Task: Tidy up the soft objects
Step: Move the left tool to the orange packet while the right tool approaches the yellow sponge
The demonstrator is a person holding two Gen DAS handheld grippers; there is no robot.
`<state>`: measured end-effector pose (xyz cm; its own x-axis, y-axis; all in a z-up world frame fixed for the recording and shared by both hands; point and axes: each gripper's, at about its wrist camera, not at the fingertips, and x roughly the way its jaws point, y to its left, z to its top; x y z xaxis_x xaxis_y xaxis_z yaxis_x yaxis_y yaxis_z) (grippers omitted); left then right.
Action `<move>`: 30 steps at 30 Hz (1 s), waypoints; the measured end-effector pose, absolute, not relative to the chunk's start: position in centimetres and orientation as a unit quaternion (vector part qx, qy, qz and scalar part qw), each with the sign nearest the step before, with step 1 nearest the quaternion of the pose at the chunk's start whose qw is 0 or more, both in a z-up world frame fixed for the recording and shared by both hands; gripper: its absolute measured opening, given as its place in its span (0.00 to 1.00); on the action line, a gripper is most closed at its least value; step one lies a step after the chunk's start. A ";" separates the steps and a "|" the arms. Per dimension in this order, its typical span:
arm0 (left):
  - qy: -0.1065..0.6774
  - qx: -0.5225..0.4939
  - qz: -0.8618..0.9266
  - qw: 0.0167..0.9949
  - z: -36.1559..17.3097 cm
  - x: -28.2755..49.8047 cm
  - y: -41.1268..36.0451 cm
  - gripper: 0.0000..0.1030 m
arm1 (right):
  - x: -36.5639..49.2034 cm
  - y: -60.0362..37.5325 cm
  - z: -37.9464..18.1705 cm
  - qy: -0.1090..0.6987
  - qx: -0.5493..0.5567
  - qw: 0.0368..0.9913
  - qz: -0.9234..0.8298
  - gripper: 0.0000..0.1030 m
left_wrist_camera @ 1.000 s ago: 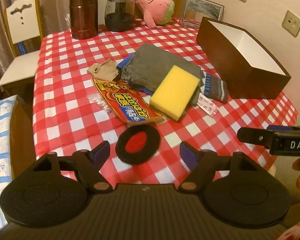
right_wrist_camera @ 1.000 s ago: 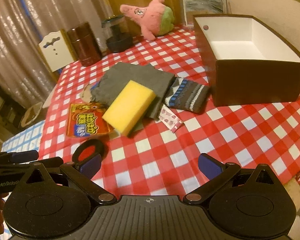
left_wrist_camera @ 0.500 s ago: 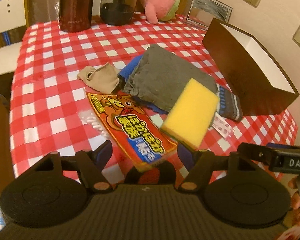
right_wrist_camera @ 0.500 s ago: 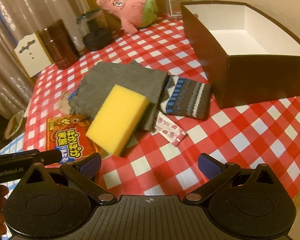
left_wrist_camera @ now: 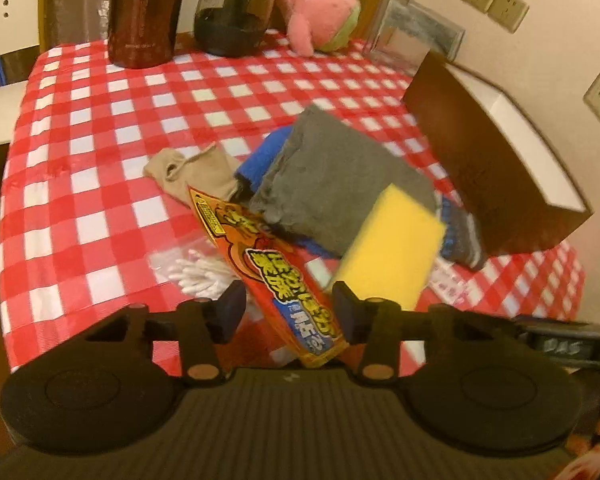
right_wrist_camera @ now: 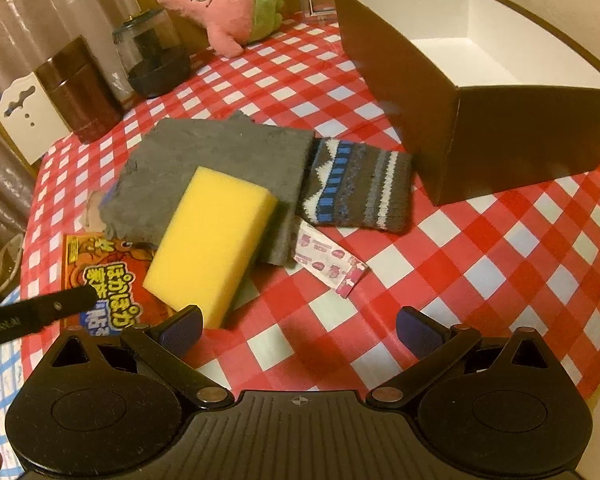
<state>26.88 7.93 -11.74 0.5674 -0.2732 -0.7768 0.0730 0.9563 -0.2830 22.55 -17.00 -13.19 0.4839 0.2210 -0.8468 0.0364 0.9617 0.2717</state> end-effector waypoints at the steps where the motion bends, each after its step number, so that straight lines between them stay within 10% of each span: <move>1: 0.451 -0.111 -0.103 0.879 -11.6 26.9 7.8 0.41 | 22.6 -17.0 -13.3 0.507 0.128 0.851 0.056 1.00; 30: 0.465 -0.145 -0.071 0.871 -13.3 29.4 7.1 0.33 | 26.4 -19.8 -14.8 0.525 0.113 0.839 0.086 1.00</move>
